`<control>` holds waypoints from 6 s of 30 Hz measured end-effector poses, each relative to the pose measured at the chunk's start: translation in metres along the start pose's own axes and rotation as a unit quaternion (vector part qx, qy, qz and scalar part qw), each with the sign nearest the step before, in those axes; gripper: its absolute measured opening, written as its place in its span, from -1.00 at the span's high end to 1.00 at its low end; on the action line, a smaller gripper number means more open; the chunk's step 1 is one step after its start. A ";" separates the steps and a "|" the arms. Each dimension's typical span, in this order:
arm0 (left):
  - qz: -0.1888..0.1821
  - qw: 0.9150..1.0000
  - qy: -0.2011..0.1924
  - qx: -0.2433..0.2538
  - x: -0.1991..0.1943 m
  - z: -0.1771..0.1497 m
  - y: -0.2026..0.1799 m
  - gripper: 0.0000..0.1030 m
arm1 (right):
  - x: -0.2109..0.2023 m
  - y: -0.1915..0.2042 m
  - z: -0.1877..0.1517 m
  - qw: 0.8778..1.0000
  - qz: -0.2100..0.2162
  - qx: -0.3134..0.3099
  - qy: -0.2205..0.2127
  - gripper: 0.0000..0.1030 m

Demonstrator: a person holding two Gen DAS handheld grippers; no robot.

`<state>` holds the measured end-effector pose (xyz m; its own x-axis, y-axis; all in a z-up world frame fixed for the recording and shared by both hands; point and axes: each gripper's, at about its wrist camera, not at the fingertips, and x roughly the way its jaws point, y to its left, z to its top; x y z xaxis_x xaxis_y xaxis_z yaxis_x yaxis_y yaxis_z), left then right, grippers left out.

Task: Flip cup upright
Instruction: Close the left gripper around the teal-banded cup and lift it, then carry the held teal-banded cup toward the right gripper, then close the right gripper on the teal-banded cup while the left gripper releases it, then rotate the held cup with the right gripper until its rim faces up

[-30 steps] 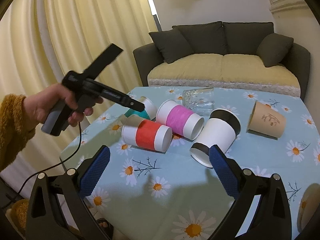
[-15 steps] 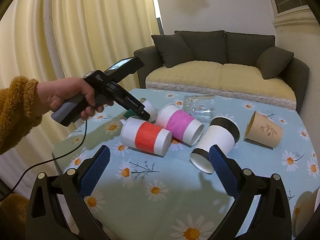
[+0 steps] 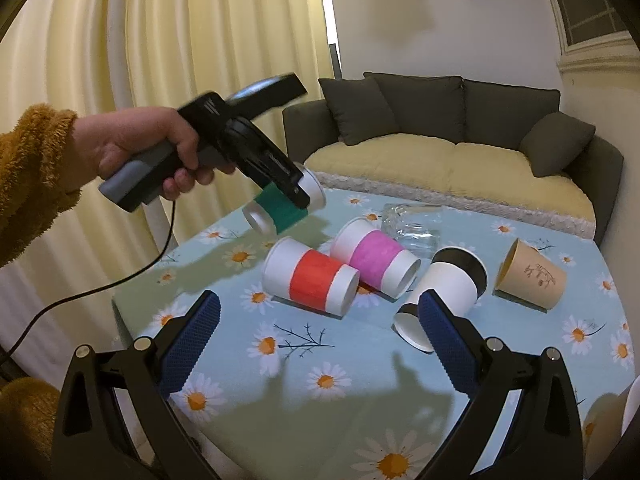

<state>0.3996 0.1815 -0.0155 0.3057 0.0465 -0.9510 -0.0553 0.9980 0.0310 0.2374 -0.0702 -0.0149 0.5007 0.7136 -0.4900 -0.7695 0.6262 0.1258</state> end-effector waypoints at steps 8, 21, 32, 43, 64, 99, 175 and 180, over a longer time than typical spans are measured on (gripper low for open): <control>-0.043 0.998 -0.026 -0.047 -0.059 -0.049 -0.021 -0.24 | -0.023 -0.011 0.002 0.998 0.049 0.034 0.008 -0.90; -0.145 0.980 0.000 -0.135 -0.032 -0.134 -0.091 -0.24 | -0.051 -0.028 -0.031 0.992 0.078 0.057 0.077 -0.90; -0.165 0.968 0.018 -0.188 0.018 -0.145 -0.126 -0.24 | -0.031 -0.031 -0.053 0.983 0.072 0.070 0.154 -0.90; -0.143 0.977 0.012 -0.158 0.024 -0.142 -0.127 -0.56 | -0.015 -0.037 -0.060 0.977 0.067 0.088 0.181 -0.90; -0.093 0.965 -0.107 -0.221 -0.023 -0.243 -0.067 -0.56 | 0.032 -0.046 -0.049 0.950 0.090 0.190 0.232 -0.90; -0.035 0.983 -0.141 -0.113 -0.020 -0.272 -0.089 -0.56 | 0.088 -0.037 -0.036 0.900 0.002 0.243 0.361 -0.28; 0.009 0.973 -0.160 -0.166 -0.007 -0.252 -0.067 -0.56 | 0.009 0.045 -0.128 0.981 -0.155 -0.066 -0.097 -0.34; 0.011 0.972 -0.159 -0.173 -0.008 -0.257 -0.062 -0.56 | 0.005 0.045 -0.127 0.982 -0.152 -0.052 -0.095 -0.62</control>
<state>0.1566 0.1080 -0.0893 0.5755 0.1328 -0.8070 -0.3638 0.9253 -0.1072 0.1548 -0.0785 -0.1215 0.7708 0.5506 -0.3205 -0.6044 0.7911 -0.0946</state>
